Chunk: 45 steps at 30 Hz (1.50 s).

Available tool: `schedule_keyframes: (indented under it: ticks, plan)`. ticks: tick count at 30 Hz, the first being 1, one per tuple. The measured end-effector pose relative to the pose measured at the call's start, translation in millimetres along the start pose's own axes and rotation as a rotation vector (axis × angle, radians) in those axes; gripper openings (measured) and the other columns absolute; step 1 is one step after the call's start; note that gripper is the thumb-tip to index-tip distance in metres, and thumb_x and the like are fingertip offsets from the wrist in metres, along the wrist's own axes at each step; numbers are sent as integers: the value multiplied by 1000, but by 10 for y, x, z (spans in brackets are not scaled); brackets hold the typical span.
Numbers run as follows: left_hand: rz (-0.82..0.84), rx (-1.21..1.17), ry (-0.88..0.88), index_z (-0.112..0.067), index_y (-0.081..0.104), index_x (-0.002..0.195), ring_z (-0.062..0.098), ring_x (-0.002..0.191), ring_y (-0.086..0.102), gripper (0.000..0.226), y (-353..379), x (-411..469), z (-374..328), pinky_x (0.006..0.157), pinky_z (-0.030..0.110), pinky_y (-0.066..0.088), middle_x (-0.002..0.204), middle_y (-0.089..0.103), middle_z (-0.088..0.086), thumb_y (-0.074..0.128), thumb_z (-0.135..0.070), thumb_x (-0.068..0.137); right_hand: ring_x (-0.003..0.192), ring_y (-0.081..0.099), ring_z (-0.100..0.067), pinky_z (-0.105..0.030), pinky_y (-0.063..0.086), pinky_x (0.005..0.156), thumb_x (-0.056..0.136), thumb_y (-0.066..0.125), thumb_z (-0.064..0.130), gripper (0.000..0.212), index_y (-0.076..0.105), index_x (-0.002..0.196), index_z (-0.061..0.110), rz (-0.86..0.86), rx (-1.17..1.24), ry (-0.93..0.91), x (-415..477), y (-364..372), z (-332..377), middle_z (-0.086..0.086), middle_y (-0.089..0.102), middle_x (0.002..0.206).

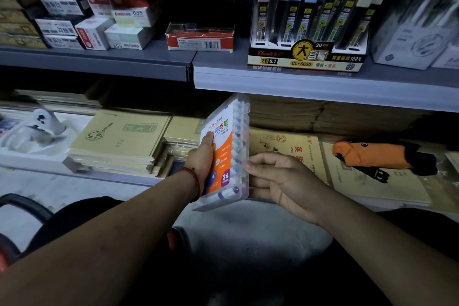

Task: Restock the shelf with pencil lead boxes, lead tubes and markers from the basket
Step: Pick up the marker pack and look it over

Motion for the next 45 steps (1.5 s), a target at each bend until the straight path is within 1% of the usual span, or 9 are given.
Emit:
schedule_keyframes:
  ticks: [5, 11, 14, 24, 28, 36, 39, 42, 45]
  plan:
    - [-22, 12, 14, -20, 59, 129, 35, 92, 75, 113, -80, 239, 111, 90, 59, 56, 105, 76, 13, 57, -96, 45, 107, 71, -35, -47, 59, 89, 90, 68, 7, 23, 61, 110, -2, -4, -47, 7, -18, 1, -68, -20, 72, 114]
    - [19, 10, 69, -17, 69, 117, 36, 96, 73, 88, -2, 55, -6, 93, 59, 55, 102, 76, 15, 52, -85, 64, 105, 72, -32, -46, 59, 89, 90, 70, 8, 20, 62, 108, 2, -5, -78, 4, -14, 5, -72, -17, 74, 112]
    - [45, 46, 58, -16, 68, 120, 36, 97, 73, 92, 5, 61, 10, 96, 58, 53, 104, 76, 16, 58, -85, 59, 104, 72, -33, -48, 58, 91, 90, 70, 7, 24, 61, 111, 1, -8, -99, 4, 4, -15, -46, -18, 74, 111]
    - [107, 145, 87, -9, 56, 131, 32, 88, 76, 107, 135, -8, -45, 88, 51, 59, 101, 77, 15, 66, -81, 52, 91, 75, -37, -46, 61, 75, 93, 64, 46, 46, 66, 119, 7, -328, -31, -119, 55, -473, 252, -19, 74, 108]
    - [152, 191, 78, -10, 62, 127, 32, 93, 71, 104, 197, -14, -12, 97, 52, 53, 107, 74, 21, 67, -85, 56, 85, 75, -37, -39, 61, 64, 93, 65, 42, 47, 65, 117, 2, -317, -4, -148, 7, -445, 299, -21, 75, 98]
    - [147, 218, 131, -8, 60, 126, 32, 84, 73, 91, 158, -68, -116, 84, 45, 57, 98, 76, 18, 64, -78, 67, 91, 74, -37, -40, 60, 67, 97, 62, 35, 38, 62, 131, 17, -199, 58, -65, 32, -338, 242, -21, 73, 108]
    - [141, 248, 155, -7, 61, 125, 29, 77, 73, 78, 142, -109, -159, 76, 41, 59, 93, 77, 16, 61, -71, 83, 96, 73, -37, -41, 61, 71, 96, 63, 37, 40, 62, 131, 20, -163, 64, -25, 48, -311, 212, -20, 73, 112]
    - [141, 265, 173, -3, 62, 124, 34, 83, 71, 73, 117, -157, -182, 91, 51, 55, 101, 75, 21, 58, -67, 89, 95, 73, -34, -42, 61, 73, 95, 63, 39, 41, 62, 131, 20, -134, 61, 5, 60, -291, 182, -20, 72, 114]
    - [144, 303, 196, -6, 64, 122, 30, 85, 75, 72, 64, -188, -213, 84, 44, 61, 95, 77, 13, 57, -70, 88, 90, 74, -31, -39, 61, 69, 94, 63, 38, 40, 62, 131, 21, -111, 80, 33, 60, -256, 146, -20, 72, 114]
Point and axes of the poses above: each hand's wrist, its own x-axis towards the middle knuckle, its own y-axis out of the palm, z = x × y, the point moved 10 cm from there along x, towards the middle knuckle
